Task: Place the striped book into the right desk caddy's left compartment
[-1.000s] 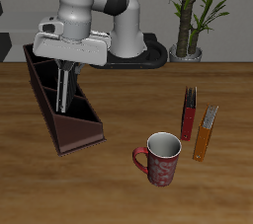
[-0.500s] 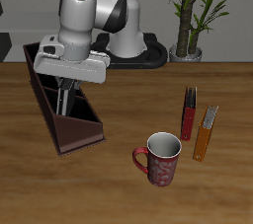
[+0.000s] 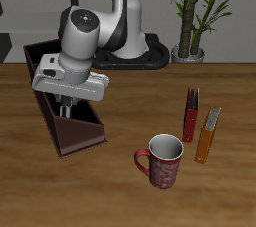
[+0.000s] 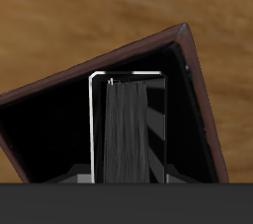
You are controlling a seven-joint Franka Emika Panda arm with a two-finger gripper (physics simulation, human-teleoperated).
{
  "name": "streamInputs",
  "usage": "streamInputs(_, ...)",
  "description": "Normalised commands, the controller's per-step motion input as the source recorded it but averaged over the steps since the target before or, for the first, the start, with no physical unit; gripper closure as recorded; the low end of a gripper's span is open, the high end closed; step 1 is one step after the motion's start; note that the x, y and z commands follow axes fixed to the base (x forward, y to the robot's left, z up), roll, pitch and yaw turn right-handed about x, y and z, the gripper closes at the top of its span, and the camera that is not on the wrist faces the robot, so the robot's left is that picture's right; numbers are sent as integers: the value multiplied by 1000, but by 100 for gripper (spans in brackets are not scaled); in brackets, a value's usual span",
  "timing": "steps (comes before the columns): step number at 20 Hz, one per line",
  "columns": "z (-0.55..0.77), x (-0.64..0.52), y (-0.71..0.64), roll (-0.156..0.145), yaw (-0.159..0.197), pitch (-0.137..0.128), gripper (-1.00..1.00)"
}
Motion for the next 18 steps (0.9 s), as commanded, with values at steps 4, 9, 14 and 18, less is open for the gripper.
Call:
streamInputs(4, -70, -23, 24, 18, -21, 25, -100)
streamInputs(9, 89, -11, -64, -17, -4, 8, -100)
streamInputs(14, 81, 5, 32, 4, 4, -8, -100)
streamInputs(18, 138, -38, 59, 7, -21, -4, -100)
